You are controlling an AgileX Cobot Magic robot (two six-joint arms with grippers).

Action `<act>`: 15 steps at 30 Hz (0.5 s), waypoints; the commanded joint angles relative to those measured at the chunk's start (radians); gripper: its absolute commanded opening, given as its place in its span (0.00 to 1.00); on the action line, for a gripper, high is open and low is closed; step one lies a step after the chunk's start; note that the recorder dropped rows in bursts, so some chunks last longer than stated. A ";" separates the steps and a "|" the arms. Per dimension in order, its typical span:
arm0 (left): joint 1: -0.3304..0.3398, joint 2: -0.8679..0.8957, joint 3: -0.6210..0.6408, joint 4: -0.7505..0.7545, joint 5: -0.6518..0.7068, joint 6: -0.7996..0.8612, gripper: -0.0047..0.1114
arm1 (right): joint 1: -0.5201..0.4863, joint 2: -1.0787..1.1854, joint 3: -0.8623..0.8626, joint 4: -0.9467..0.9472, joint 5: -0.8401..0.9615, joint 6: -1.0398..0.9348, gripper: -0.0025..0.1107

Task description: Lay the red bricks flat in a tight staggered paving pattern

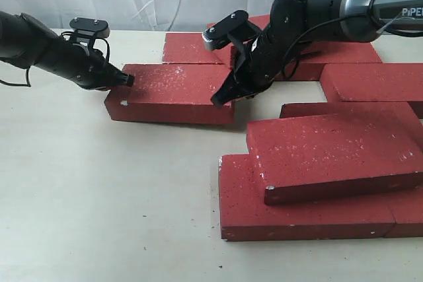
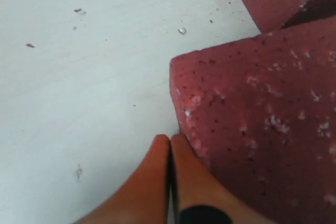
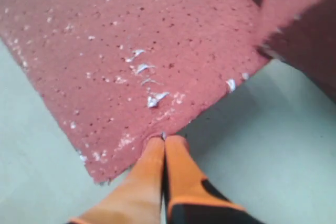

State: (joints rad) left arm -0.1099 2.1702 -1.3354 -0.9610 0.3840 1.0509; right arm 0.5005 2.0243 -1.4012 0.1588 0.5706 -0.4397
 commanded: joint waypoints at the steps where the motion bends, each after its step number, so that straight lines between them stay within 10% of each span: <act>1: -0.012 0.007 -0.005 -0.009 0.035 0.003 0.04 | 0.030 -0.003 0.000 -0.062 -0.025 -0.050 0.01; 15: 0.009 -0.020 -0.005 0.027 0.051 -0.001 0.04 | -0.065 0.026 0.000 -0.079 -0.035 0.052 0.01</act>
State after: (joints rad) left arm -0.1056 2.1623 -1.3368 -0.9467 0.4201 1.0509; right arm 0.4421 2.0785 -1.4012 0.0779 0.4716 -0.4062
